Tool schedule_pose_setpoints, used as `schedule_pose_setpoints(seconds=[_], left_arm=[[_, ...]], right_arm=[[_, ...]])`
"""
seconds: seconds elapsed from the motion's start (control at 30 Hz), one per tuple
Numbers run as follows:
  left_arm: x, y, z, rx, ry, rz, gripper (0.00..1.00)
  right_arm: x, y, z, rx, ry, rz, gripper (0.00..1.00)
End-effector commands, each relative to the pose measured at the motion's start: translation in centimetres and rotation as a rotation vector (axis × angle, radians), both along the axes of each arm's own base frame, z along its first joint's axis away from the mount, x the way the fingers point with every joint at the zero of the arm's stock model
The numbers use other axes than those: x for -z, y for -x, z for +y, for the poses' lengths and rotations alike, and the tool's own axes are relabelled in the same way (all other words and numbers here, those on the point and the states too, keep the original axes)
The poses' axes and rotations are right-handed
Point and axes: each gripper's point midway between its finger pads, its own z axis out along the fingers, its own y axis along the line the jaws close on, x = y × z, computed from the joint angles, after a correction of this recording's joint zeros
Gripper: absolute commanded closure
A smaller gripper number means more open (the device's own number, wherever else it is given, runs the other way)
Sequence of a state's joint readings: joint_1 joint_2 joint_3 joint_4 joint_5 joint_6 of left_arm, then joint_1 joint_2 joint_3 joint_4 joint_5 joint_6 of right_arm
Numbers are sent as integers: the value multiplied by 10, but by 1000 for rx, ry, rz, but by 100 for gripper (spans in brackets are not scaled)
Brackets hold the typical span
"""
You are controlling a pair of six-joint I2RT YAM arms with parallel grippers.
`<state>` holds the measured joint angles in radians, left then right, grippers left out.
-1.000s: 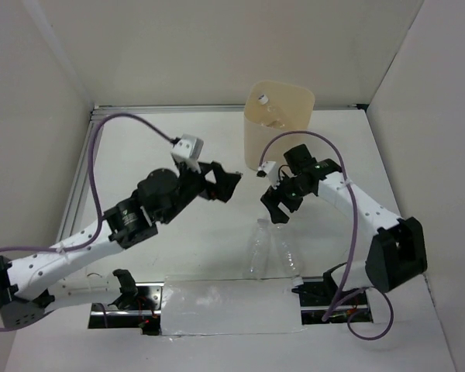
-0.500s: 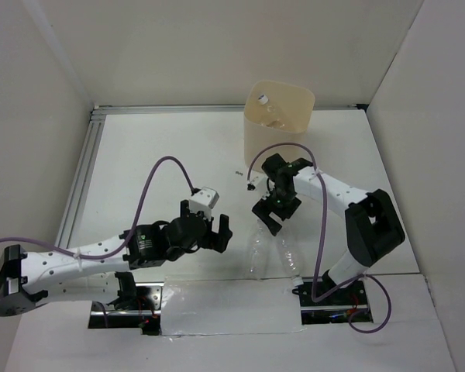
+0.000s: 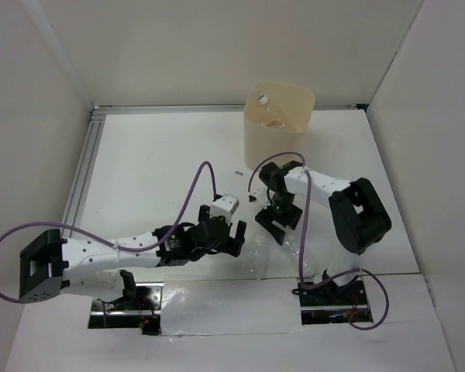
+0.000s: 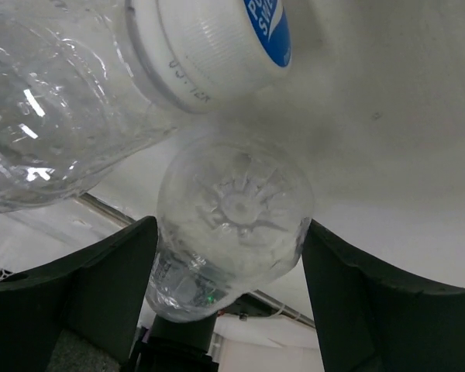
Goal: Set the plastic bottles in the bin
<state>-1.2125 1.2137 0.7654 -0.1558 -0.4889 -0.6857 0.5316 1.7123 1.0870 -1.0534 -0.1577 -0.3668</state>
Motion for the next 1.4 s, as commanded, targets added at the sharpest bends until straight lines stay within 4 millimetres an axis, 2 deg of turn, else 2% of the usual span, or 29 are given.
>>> schedule_pose_setpoints(seconds=[0.0,0.03,0.13,0.23,0.27,0.3,0.37,0.4,0.5,0.53,0.6,0.63,0.67,0.7,0.73,0.77,0.83,0.87,0.9,0.97,1.0,1.07,1.13,1.17,1.2,1.23,1.27,1.3,1.37], left_arm=[[-16,-4,-25,13,72,-27,0],[-6,-3,-27,15,54,-7,0],[-5,1,-37,30,55,0,0],[-8,8,-50,56,64,-2,0],[-9,11,-55,76,57,-8,0],[-4,11,-56,76,44,-3,0],[-8,14,-59,85,54,-7,0],[-10,12,-59,76,51,-12,0],[-16,13,-54,69,41,-23,0],[-21,14,-54,68,54,-27,0],[-25,18,-44,69,60,-35,0],[-26,19,-41,69,64,-36,0],[-25,19,-37,74,60,-42,0],[-28,22,-36,85,80,-39,0],[-18,23,-32,85,58,-32,0],[-21,23,-34,85,71,-36,0],[-21,23,-34,85,71,-36,0],[-18,23,-37,97,60,-34,0],[-15,23,-37,97,49,-31,0],[-16,22,-47,113,48,-34,0],[-12,23,-48,121,40,-26,0],[-17,21,-56,126,48,-36,0],[-12,21,-56,126,35,-31,0],[-14,20,-60,126,44,-34,0],[-10,19,-62,126,38,-32,0],[-11,17,-64,116,34,-39,0],[-13,13,-66,100,32,-50,0],[-6,12,-69,100,15,-45,0],[-3,9,-71,86,1,-41,0]], right_arm=[[10,19,-9,-8,30,94,19],[11,18,-7,-7,18,90,18],[15,22,-9,-6,30,112,16],[10,20,-9,-5,9,96,27],[6,16,-5,-11,-25,82,41],[5,18,-7,-10,-34,99,49],[-1,19,-3,-32,-79,122,68],[-7,15,-3,-29,-105,116,81],[-50,-20,10,-64,-235,14,87],[-82,-50,21,-82,-301,-98,87],[-121,-76,26,-124,-381,-202,87],[-160,-96,36,-150,-449,-300,87],[-180,-108,39,-152,-478,-363,87],[-198,-116,43,-177,-505,-421,88],[-215,-122,47,-198,-530,-473,89],[-246,-130,54,-220,-575,-558,89],[-277,-134,66,-244,-641,-626,92],[-305,-136,72,-271,-689,-700,92],[-318,-134,83,-300,-760,-719,92],[-338,-136,89,-316,-810,-787,92],[-348,-146,94,-328,-839,-851,92],[-358,-146,103,-347,-895,-903,92],[-365,-144,110,-332,-956,-923,92],[-384,-139,101,-315,-980,-1001,92],[-388,-154,104,-322,-1015,-1106,92],[-398,-155,102,-300,-1036,-1182,92],[-398,-150,93,-251,-1049,-1234,94],[-428,-159,86,-236,-1056,-1395,97],[-439,-166,79,-187,-1051,-1445,97]])
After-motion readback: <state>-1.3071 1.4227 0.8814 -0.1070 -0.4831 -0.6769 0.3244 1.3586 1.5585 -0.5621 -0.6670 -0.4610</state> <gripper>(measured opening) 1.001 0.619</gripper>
